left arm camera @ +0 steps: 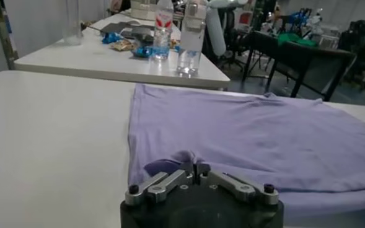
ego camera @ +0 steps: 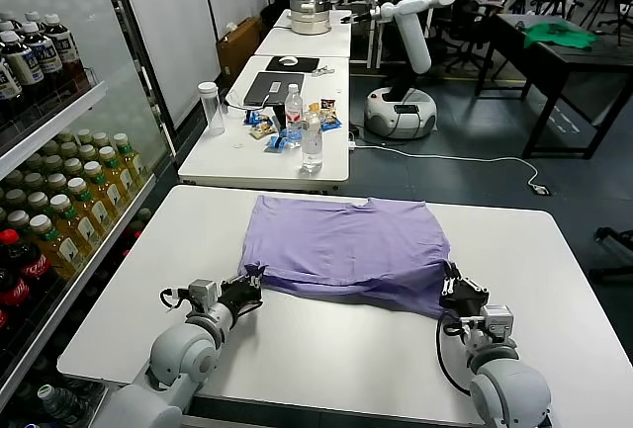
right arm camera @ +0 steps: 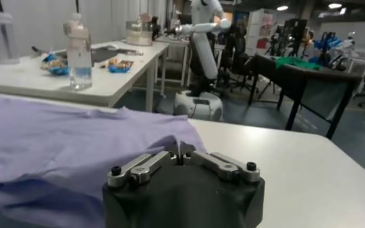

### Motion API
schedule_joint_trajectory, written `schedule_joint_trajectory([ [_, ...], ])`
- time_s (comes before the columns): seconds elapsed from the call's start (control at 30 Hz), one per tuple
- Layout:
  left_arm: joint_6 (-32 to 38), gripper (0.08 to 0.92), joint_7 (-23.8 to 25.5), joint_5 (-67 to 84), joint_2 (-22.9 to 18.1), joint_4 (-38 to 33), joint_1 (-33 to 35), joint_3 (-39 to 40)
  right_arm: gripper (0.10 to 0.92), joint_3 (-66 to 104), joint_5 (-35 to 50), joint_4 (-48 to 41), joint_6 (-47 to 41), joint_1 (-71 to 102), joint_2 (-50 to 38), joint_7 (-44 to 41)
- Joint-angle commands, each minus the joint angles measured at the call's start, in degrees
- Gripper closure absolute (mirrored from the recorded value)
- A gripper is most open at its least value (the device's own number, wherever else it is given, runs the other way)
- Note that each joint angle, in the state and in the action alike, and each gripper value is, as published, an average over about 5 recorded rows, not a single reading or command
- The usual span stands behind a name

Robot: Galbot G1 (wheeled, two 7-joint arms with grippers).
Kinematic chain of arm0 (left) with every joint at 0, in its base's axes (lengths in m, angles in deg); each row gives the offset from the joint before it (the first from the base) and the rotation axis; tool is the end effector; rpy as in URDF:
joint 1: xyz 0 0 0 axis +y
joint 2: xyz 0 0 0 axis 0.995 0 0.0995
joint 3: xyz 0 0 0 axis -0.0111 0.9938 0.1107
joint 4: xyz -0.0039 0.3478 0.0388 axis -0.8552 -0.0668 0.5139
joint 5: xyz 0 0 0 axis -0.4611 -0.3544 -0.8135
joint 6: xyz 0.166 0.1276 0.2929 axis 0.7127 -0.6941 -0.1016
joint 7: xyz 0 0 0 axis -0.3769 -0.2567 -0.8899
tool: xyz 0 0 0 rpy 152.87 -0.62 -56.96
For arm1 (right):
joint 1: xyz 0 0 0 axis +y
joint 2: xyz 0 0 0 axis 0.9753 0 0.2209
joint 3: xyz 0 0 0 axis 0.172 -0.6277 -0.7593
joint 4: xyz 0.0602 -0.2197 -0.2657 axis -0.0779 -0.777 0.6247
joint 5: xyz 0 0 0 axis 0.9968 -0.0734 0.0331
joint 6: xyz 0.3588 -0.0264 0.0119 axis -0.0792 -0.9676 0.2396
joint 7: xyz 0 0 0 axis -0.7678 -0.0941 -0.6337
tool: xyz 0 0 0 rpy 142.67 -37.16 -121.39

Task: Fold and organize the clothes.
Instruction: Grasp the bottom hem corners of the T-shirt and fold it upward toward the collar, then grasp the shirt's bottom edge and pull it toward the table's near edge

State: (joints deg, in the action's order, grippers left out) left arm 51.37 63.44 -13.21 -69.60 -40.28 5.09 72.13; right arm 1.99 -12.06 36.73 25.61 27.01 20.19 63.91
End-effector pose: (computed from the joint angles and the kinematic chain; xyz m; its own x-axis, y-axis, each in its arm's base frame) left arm 0.3329 0.0161 -0.2803 -0.8546 0.2636 0.4474 0.2262 0.9645 -0.1361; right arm 0.2685 -0.0539 -0.2609 -0.9657 0.0050 0.2595 -0.0278 0.9921 -0.1227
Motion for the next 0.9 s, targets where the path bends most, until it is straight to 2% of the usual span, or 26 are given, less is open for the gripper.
schedule_joint_trajectory([
  [0.03, 0.2, 0.743, -0.8, -0.6, -0.7, -1.3, 1.8, -0.8, 0.679, 0.4, -3.1, 0.0, 1.7, 1.3, 0.0, -1.1],
  [0.3, 1.3, 0.510, -2.0, -1.4, -1.0, -2.1, 4.9, -1.7, 0.463, 4.6, -1.2, 2.1, 1.3, 7.8, 0.9, -0.3],
  [0.6, 1.6, 0.253, -4.0, -1.8, -2.1, 2.4, 1.0, 0.1, 0.226, 5.5, 3.7, 0.3, -3.7, 9.5, 2.0, 0.8],
  [0.7, 1.7, 0.195, -4.8, -1.8, -2.2, 3.3, -0.1, 0.7, 0.206, 5.0, 5.8, -0.6, -5.3, 8.9, 2.3, 1.0],
  [0.8, 2.1, 0.180, -6.1, -2.3, -2.4, 4.5, -1.0, 1.0, 0.208, 4.6, 7.2, -1.3, -6.0, 8.2, 2.6, 1.0],
  [0.9, 2.8, 0.186, -7.2, -3.0, -2.4, 5.2, -1.2, 1.1, 0.258, 4.1, 7.6, -1.7, -6.0, 7.9, 2.8, 0.9],
])
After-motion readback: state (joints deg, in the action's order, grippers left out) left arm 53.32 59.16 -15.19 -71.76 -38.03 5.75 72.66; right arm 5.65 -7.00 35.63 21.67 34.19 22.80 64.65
